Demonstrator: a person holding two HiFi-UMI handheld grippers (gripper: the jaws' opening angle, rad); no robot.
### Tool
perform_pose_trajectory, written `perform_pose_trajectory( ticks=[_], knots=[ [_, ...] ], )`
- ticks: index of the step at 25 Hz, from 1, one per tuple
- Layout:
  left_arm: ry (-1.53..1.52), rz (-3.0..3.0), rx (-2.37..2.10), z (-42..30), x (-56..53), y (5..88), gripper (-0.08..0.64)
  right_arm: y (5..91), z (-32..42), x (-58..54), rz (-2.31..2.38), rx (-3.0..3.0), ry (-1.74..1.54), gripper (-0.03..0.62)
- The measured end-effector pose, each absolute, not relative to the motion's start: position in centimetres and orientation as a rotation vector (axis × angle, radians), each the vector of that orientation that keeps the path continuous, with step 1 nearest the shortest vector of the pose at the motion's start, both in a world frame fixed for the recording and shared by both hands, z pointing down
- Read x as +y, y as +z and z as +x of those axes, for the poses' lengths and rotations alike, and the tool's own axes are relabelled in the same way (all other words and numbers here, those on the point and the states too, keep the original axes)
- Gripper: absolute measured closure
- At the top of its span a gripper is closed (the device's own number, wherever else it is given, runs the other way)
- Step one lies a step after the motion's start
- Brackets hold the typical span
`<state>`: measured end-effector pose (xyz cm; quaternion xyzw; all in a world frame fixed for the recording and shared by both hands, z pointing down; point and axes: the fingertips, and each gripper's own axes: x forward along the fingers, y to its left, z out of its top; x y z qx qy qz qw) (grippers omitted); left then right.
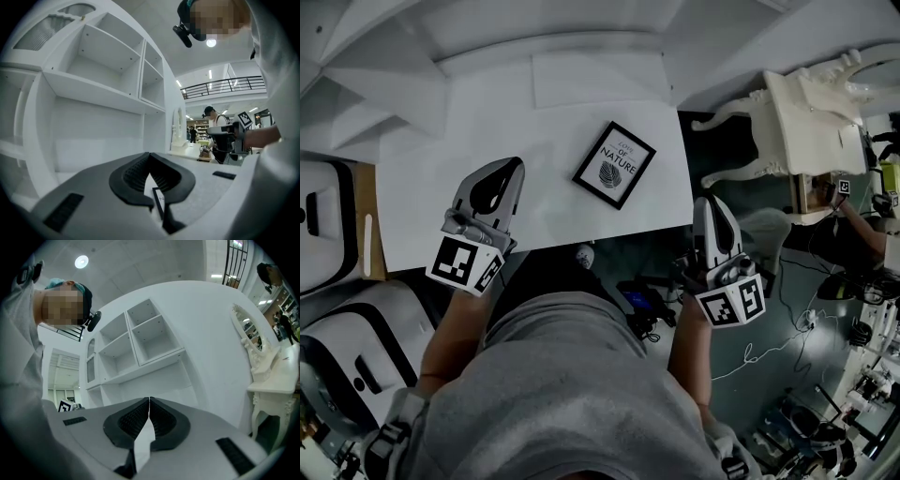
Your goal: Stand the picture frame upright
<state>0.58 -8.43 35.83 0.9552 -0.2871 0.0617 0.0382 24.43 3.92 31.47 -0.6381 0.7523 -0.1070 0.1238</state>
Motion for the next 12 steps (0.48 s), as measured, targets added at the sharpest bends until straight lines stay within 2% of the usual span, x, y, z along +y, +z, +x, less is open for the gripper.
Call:
perform_pose_trajectory(
  ticks=[12],
  knots=[
    [0.209, 2.939, -0.785, 0.0, -13.4, 36.7, 0.554, 31.9, 24.5, -1.0, -1.951, 2.155, -0.361, 0.565]
  ],
)
